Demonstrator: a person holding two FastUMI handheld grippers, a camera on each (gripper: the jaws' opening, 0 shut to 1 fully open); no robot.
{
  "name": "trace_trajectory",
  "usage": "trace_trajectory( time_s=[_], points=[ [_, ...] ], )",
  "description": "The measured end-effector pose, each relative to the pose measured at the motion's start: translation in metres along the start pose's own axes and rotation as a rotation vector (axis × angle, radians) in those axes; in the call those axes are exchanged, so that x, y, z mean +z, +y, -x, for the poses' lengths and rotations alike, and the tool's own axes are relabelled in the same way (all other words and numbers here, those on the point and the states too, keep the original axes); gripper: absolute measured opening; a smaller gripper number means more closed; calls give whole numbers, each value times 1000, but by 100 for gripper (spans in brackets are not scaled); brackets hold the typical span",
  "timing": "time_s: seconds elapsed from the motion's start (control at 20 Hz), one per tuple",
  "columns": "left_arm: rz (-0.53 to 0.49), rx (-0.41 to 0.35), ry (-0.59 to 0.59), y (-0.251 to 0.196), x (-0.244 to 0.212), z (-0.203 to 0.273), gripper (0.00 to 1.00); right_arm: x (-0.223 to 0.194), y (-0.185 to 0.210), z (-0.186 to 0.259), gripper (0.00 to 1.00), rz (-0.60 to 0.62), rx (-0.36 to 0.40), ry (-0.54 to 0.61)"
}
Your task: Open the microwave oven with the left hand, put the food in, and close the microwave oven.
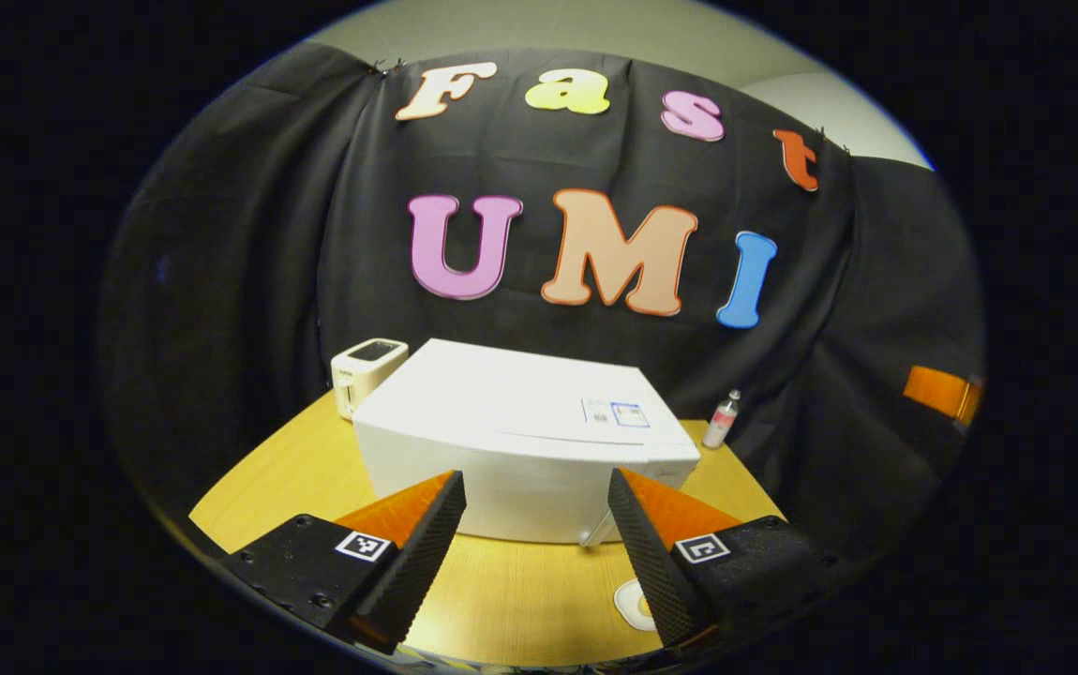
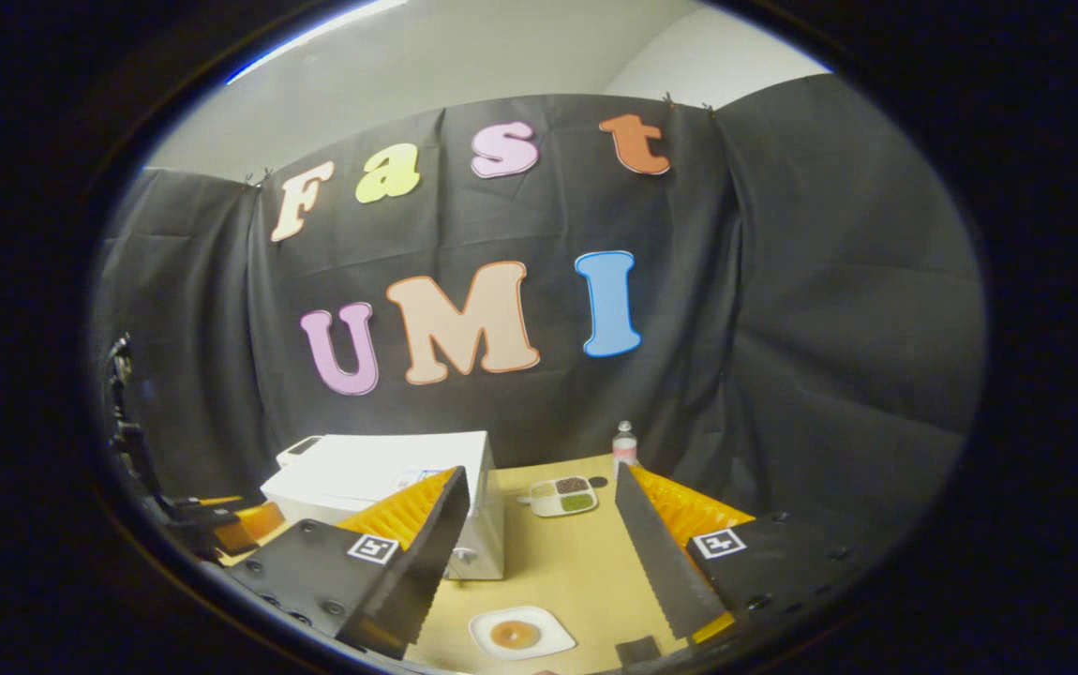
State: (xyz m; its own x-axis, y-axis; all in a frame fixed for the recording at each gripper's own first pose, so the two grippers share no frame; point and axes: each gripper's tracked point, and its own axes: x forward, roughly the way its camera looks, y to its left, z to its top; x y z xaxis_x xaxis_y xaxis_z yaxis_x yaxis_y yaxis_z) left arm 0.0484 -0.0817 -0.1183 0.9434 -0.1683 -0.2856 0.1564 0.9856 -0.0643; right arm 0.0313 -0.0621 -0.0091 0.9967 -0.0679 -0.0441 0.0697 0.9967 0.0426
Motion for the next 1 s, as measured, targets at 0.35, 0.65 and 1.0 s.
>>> trace_trajectory(
  time_s=[0.35,0.65,1.0],
  points=[
    [-136,-16,113,-11,-62,-36,95,-8,-27,-6,97,-10,-72,14],
    [-145,-157,215,-53,-113,-64,93,-15,-42,-1,92,-34,-127,28],
    [-174,-164,301,-63,-150,-107,86,-21,-52,6,92,-51,-194,42]
  ],
)
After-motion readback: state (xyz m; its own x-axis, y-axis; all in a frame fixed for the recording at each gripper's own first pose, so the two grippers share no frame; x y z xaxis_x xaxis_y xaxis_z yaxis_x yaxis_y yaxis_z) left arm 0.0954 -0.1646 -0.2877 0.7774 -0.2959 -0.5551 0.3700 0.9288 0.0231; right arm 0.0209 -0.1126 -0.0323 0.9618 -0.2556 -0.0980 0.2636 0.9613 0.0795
